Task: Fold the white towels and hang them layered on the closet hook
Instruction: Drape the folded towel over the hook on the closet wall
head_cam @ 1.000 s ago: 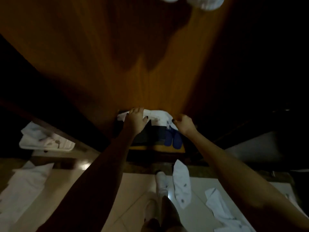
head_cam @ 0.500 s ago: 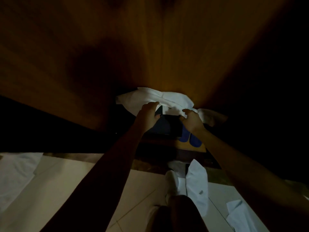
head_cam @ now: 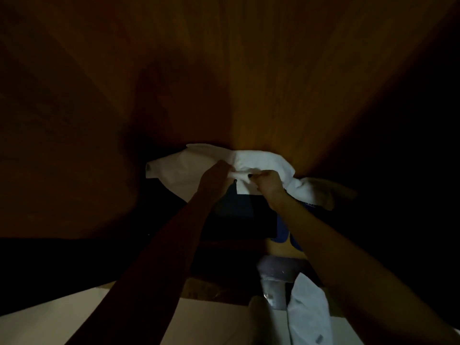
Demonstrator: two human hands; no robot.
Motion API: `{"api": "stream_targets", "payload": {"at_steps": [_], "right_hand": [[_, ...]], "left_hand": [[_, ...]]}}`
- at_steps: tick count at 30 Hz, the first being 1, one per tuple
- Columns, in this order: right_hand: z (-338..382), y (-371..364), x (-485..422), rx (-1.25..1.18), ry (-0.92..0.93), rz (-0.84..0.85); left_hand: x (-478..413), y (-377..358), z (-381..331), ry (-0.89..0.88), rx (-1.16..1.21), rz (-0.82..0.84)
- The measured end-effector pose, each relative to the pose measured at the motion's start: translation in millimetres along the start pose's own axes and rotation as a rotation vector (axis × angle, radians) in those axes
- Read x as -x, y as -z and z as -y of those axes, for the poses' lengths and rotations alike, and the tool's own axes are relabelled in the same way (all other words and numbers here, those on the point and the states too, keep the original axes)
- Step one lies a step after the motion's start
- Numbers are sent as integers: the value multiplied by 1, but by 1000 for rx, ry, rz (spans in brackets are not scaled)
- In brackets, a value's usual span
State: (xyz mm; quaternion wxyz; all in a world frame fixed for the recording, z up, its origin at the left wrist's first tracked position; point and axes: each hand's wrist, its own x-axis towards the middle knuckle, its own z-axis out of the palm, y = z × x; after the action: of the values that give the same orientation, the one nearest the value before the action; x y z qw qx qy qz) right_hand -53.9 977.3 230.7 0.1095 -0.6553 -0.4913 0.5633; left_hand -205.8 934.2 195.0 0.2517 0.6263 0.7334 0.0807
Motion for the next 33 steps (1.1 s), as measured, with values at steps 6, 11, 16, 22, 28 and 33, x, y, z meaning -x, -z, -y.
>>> {"api": "stream_targets", "payload": {"at_steps": [6,11,16,22,28,33], "right_hand": [[12,14,57,86,170,-27],[43,47,144,-6,184,-55],[93,80,257,-367,26,46],[146,131,392,-386,135,32],[182,176,516,-387,325,-46],[193,203,594,-377,499,-111]], "left_hand": [[43,29,-32,-10,185,-83],[107,96,-74,5,278,-21],[187,177,-133,41,496,32],[278,273,-201,75,863,205],[347,338,-268,32,1164,306],[390,365,-312,-146,1104,161]]}}
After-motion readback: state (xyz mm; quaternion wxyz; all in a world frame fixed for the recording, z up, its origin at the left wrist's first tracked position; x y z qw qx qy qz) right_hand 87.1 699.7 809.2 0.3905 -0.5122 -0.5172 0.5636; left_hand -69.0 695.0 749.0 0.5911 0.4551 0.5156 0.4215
